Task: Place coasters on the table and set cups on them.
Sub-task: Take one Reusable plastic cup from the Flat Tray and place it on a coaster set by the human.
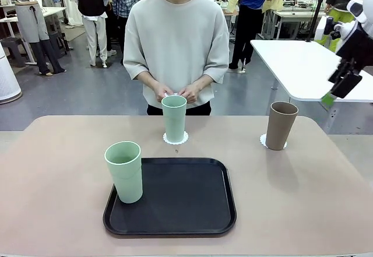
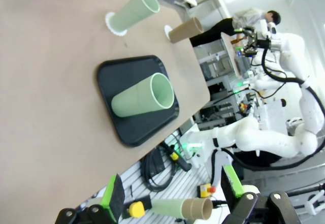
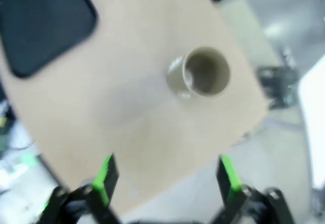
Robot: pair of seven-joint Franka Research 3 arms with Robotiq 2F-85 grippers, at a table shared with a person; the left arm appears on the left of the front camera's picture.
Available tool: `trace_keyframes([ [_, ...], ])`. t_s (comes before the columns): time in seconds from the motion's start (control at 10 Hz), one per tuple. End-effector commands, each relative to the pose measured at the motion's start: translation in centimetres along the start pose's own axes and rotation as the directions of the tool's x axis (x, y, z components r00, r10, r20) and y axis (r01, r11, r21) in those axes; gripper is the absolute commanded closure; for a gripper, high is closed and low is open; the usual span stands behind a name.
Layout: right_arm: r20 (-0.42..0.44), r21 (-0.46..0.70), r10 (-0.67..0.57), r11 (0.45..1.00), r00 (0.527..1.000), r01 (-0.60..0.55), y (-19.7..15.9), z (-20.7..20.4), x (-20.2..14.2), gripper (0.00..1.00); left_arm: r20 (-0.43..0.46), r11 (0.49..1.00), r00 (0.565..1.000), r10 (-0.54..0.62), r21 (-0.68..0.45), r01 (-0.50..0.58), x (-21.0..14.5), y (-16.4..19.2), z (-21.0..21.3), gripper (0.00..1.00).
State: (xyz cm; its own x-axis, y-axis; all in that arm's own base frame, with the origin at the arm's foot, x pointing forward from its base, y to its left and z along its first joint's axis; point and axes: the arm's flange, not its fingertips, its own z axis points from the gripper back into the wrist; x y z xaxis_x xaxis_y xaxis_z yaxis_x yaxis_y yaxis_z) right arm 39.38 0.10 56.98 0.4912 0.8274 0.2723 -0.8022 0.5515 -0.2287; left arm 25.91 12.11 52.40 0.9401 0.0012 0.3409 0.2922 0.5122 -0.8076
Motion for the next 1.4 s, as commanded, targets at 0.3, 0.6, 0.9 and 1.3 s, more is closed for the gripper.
trace_keyframes([
  [0.3, -0.445, 0.392, -0.208, 0.829, 0.871, 0.398, 6.8, 3.4, 2.6, 0.0, 0.002, 1.0, 1.0, -0.003, -0.012, 0.003, -0.1, -0.2, 0.1, 0.0],
  [0.6, -0.468, 0.238, -0.177, 0.918, 0.866, 0.317, 8.1, 1.6, 0.1, 0.0, 0.002, 1.0, 1.0, -0.003, -0.012, 0.003, -0.1, -0.2, 0.1, 0.0],
  [0.9, -0.08, 0.695, -0.4, 0.634, 0.913, 0.339, 3.8, -0.1, -5.3, 0.0, 0.002, 1.0, 1.0, -0.003, -0.012, 0.003, -0.1, -0.2, 0.1, 0.0],
  [1.3, 0.142, 0.84, -0.738, 0.442, 0.66, 0.313, 1.4, -5.1, -16.0, 0.0, 0.002, 1.0, 1.0, -0.003, -0.012, 0.003, -0.1, -0.2, 0.1, 0.0],
])
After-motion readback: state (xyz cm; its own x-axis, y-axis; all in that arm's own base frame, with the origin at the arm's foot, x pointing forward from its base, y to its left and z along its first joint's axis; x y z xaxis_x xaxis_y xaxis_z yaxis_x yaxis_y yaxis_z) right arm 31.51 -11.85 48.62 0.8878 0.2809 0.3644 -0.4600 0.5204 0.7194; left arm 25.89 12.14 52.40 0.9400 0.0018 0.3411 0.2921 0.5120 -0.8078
